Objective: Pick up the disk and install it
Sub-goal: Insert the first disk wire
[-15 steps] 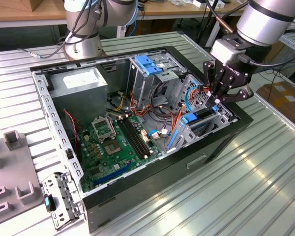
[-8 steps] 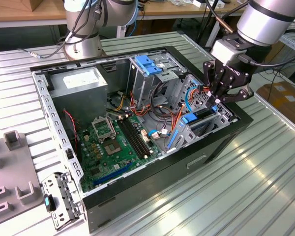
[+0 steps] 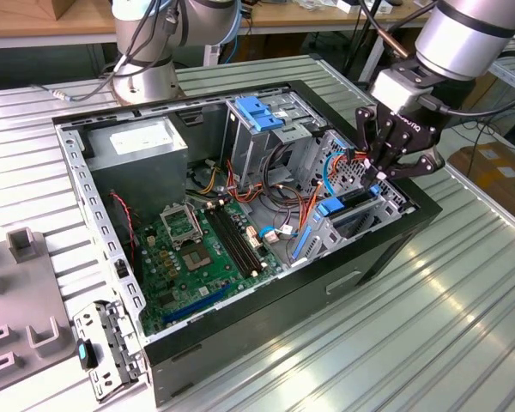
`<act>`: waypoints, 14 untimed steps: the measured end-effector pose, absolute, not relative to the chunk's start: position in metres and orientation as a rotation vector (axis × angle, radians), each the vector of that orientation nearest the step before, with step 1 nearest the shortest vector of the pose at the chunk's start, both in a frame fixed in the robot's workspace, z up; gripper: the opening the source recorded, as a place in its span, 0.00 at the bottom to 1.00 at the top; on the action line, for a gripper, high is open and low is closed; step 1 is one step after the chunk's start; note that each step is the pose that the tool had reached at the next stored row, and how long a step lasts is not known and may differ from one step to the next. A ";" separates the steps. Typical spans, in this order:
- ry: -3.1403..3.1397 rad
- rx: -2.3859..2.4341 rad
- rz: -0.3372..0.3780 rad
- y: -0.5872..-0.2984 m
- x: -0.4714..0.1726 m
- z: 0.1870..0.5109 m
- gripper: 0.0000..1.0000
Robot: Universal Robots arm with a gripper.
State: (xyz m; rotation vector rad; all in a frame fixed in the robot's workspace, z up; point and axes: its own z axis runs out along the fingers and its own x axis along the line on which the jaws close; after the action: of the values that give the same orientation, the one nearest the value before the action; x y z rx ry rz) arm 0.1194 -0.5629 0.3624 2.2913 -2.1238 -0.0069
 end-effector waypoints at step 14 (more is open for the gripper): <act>-2.088 2.322 -0.008 -0.563 0.127 0.362 0.11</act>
State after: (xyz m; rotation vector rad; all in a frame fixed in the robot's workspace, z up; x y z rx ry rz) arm 0.1273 -0.5625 0.3625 2.3224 -2.0880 -0.0080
